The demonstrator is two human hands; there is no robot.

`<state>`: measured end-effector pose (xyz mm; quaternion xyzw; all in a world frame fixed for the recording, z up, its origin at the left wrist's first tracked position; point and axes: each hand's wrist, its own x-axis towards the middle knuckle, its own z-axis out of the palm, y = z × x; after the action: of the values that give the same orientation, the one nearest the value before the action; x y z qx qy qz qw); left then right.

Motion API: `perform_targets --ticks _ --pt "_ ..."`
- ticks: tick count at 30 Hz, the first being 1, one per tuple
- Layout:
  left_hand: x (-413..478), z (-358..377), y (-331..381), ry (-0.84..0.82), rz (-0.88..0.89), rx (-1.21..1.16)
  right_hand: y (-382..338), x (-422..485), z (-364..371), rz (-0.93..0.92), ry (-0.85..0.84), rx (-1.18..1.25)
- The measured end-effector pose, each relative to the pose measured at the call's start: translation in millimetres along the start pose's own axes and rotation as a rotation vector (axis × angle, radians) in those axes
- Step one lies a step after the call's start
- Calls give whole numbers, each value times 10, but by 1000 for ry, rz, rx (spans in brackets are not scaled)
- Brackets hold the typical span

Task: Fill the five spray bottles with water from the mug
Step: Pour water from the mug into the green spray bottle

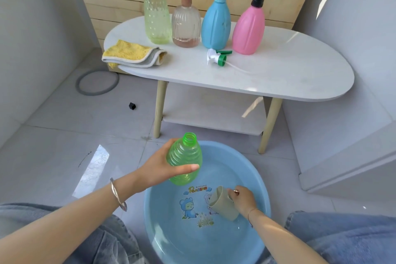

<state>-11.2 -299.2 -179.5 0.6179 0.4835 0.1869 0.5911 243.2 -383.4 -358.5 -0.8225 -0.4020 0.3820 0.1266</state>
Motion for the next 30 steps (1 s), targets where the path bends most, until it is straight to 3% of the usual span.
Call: perform_targets --ticks 8,15,24,30 --pt "-9 -25 80 19 6 -5 -104 -66 120 -80 -99 1" --pt "27 -68 155 44 27 -24 -294 -245 -32 -110 -109 334" --pt "114 -127 410 186 103 -86 -927 -452 -1032 -177 39 662" --pt "142 -168 469 231 144 -108 -1248 -746 -1845 -366 112 797"
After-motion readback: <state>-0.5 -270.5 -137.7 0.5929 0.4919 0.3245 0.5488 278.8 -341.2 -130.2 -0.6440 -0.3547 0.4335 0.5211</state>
